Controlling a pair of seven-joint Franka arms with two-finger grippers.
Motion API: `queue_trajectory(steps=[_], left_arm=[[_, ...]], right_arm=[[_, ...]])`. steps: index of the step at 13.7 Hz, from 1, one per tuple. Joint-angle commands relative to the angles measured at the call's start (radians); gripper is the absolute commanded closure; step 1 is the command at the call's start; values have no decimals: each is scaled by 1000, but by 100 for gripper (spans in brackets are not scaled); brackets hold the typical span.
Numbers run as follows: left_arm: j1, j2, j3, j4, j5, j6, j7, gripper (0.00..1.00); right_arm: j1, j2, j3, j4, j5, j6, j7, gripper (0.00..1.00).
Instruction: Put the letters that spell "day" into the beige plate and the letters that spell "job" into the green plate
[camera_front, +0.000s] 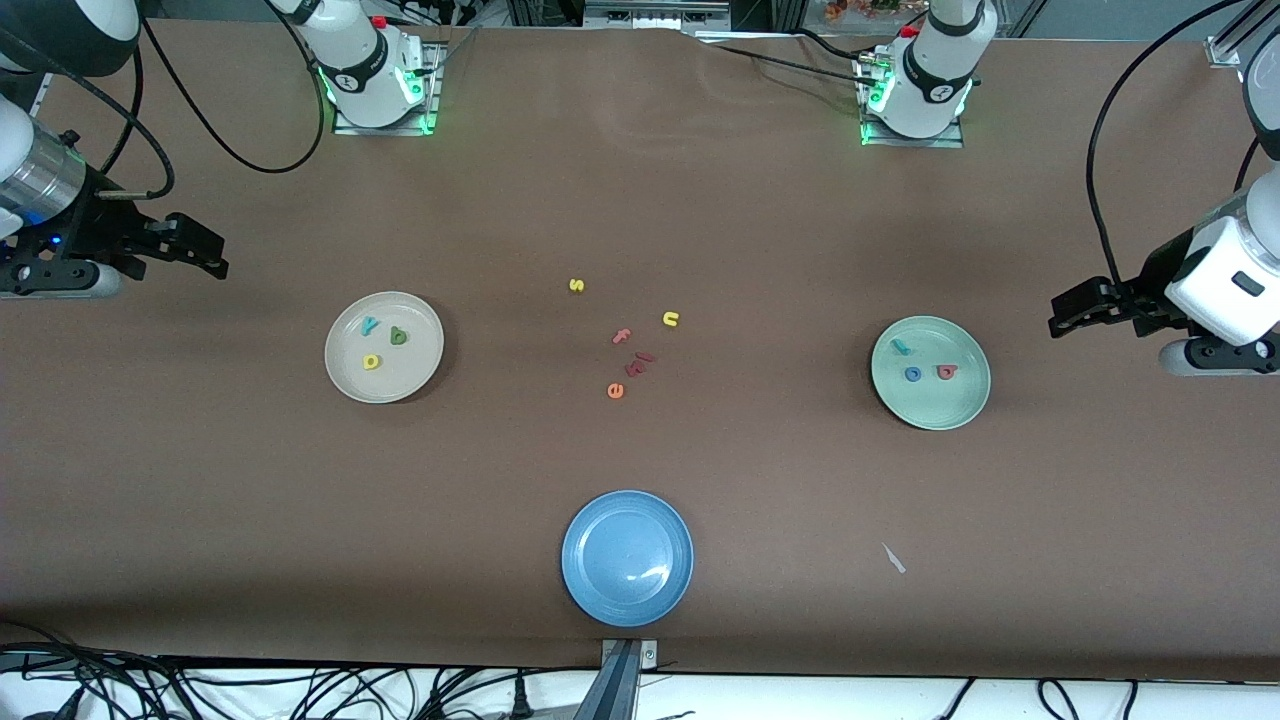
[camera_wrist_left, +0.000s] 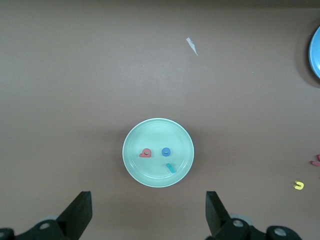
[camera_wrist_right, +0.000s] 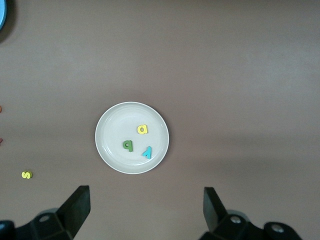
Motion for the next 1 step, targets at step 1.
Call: queue_trajectory(steps=[1], left_arm=[[4,-12,-2,17,28,-6,14,0]], right_arm=[[-1,-10,2,-12,9,4,-7,0]])
